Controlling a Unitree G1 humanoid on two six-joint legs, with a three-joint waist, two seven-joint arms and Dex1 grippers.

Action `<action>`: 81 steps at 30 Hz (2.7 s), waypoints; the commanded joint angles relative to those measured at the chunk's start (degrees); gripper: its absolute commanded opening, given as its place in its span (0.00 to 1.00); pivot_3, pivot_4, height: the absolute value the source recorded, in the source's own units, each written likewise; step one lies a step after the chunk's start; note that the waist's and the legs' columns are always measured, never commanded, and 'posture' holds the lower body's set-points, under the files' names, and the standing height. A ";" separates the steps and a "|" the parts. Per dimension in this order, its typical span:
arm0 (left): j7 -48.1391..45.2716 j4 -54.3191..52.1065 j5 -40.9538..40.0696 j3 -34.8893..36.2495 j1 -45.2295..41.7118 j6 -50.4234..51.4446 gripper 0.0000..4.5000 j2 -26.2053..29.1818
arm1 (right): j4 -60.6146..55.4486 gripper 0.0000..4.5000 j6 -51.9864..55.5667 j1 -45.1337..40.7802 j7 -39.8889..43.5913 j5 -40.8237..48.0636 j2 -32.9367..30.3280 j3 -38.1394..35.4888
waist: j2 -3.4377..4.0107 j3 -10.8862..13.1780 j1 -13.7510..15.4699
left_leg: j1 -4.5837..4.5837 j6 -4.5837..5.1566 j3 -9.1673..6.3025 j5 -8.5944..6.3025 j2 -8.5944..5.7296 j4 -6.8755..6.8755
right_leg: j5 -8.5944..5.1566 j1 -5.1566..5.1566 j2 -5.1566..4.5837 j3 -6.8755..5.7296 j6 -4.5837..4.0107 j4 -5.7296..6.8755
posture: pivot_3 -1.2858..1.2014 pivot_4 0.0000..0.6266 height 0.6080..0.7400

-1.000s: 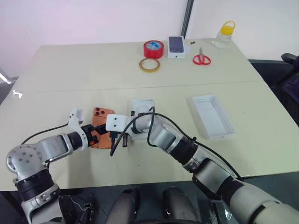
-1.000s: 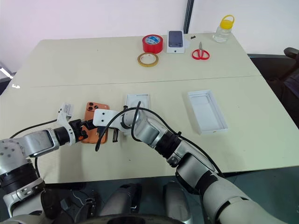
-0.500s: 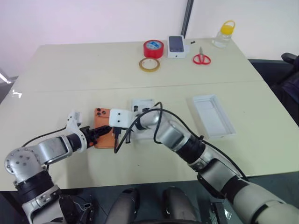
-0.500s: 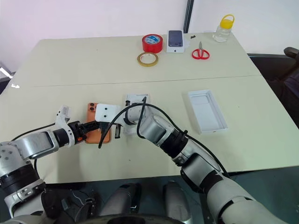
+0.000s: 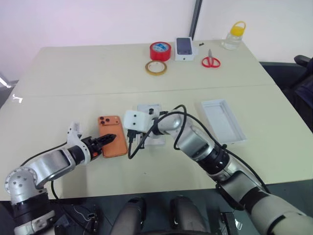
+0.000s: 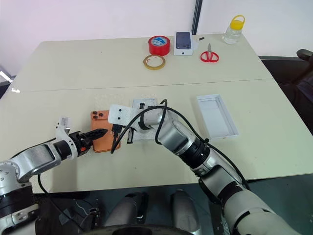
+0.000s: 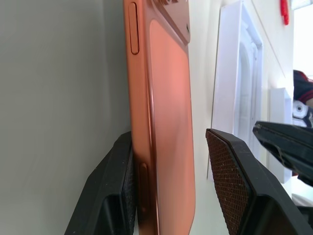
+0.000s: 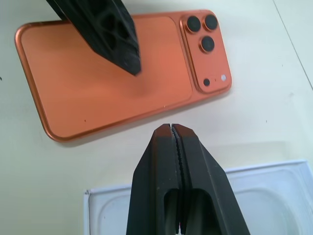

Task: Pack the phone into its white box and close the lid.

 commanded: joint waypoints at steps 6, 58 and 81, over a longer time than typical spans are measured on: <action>-0.57 -4.43 -8.34 -6.01 4.07 -9.39 0.48 7.21 | -3.12 0.00 0.01 -0.12 -0.59 1.25 0.39 -0.78 | 0.01 0.01 0.22 | 0.00 0.00 0.00 0.00 -0.01 -0.01 | 0.00 -0.03 -0.01 0.00 -0.01 -0.03 | 0.52 0.24 1.00; -3.43 7.72 -6.53 -28.36 -20.46 -11.99 0.48 0.00 | -19.59 0.00 -2.83 18.89 -0.47 22.38 -24.56 -27.41 | -0.10 0.08 1.72 | -0.10 0.09 0.08 -0.04 -0.03 0.02 | -0.01 0.01 -0.06 0.05 0.01 -0.14 | 0.52 0.24 1.00; -10.49 0.75 4.47 -25.29 -21.72 -10.97 0.81 11.78 | -16.01 0.00 -1.32 17.41 -2.26 19.68 -25.37 -24.53 | -0.10 0.09 1.52 | -0.10 0.09 0.08 -0.04 -0.02 0.02 | -0.01 0.02 -0.05 0.05 0.01 -0.13 | 0.52 0.24 1.00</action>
